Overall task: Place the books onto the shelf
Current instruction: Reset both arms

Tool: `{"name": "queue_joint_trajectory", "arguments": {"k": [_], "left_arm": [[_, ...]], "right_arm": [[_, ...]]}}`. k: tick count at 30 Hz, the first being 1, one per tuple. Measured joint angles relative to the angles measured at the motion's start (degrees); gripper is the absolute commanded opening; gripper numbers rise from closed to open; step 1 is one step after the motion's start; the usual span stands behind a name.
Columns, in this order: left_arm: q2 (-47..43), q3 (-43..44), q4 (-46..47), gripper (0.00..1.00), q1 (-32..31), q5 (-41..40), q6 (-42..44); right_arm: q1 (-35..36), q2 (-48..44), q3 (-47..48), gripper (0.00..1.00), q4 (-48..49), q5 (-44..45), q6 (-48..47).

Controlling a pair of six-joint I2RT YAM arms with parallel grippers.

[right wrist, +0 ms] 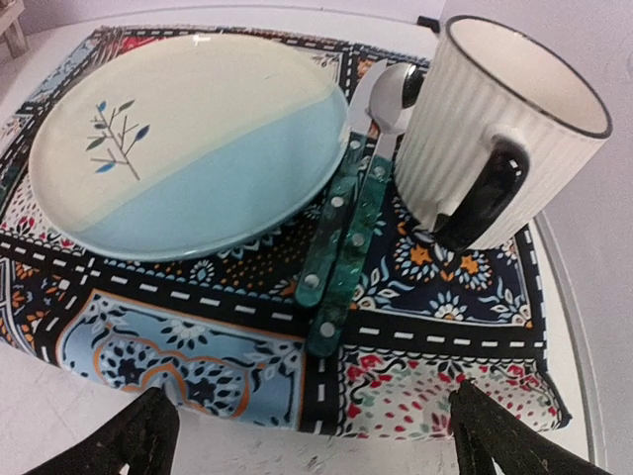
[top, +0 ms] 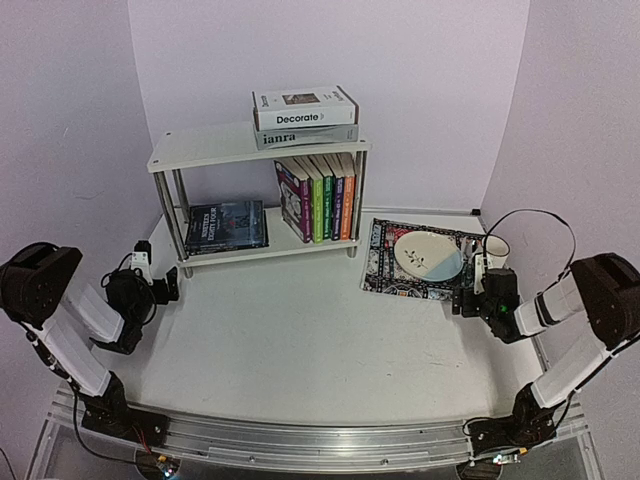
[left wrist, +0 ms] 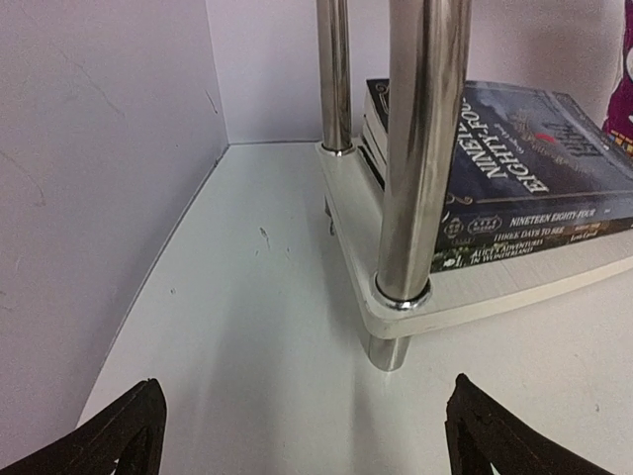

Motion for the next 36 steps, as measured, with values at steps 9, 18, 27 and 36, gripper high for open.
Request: {"name": "queue_joint_trajectory", "arguments": {"k": [9,18,27,36], "left_arm": [[3.2,1.4,1.5,1.00,3.7,4.7,-0.1],[4.0,6.2,-2.4,1.00,4.0,6.4,-0.1],[4.0,6.2,-2.7,1.00,4.0,6.4,-0.1],[4.0,6.2,-2.7,1.00,4.0,6.5,-0.1]], "right_arm": [[-2.4,6.9,-2.8,0.98,11.0,-1.3,-1.8],[-3.3,6.9,-2.1,0.98,10.8,-2.9,-1.8],[-3.3,6.9,-2.1,0.98,10.8,-2.9,-1.8],[-3.3,6.9,-2.1,0.98,10.8,-2.9,-1.8]]}}
